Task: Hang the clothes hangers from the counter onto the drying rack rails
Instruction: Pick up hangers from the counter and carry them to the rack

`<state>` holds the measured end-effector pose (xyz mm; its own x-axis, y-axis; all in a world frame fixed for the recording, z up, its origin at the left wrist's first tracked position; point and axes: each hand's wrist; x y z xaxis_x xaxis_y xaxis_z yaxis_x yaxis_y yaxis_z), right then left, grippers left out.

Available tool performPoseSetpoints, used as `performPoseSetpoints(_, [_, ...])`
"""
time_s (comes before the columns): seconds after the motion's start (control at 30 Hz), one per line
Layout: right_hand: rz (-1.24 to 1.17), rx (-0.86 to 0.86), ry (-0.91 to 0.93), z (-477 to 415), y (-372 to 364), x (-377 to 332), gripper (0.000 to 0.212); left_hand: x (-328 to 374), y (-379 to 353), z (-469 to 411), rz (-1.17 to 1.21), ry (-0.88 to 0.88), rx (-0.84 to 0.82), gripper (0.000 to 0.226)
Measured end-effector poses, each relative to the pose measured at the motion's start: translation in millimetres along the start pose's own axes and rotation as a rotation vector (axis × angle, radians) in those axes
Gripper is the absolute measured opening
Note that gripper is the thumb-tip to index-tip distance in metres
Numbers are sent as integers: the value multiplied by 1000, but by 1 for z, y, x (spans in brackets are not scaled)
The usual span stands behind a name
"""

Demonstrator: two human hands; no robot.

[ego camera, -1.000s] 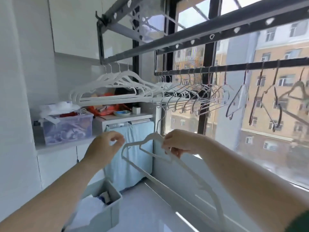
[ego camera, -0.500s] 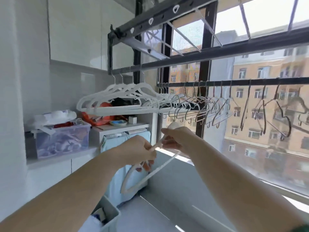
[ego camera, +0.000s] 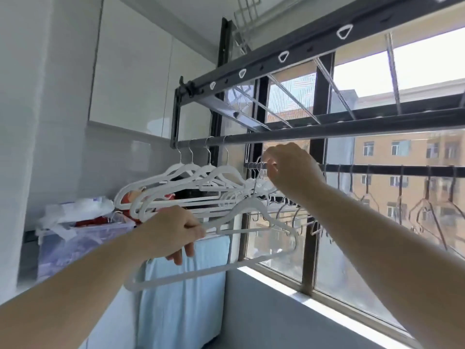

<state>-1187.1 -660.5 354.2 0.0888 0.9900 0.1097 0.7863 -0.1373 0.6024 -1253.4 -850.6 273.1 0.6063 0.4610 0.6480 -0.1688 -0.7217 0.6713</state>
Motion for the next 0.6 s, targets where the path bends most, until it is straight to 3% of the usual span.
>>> performPoseSetpoints(0.17, [243,80,174,-56,10,17,36,13,25,-30,-8,-50,108,24])
performPoseSetpoints(0.3, [349,30,173,-85,13,21,48,20,38,-48,29,-79,183,20])
performPoseSetpoints(0.47, [311,-144,122,-103,11,28,62,27,40,-70,9,-96,181,19])
performPoseSetpoints(0.6, [185,-130,121,-116,3,32,63,27,35,-85,-14,-109,156,21])
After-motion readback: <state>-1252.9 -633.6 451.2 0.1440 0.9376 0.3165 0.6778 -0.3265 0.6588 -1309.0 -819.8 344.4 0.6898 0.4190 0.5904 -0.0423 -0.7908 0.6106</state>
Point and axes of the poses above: each hand's wrist, its own z-axis away from the middle knuckle, its own y-axis out of the back of the hand, x = y × z, and after that the axes turned 3 degrees about z, right-handed
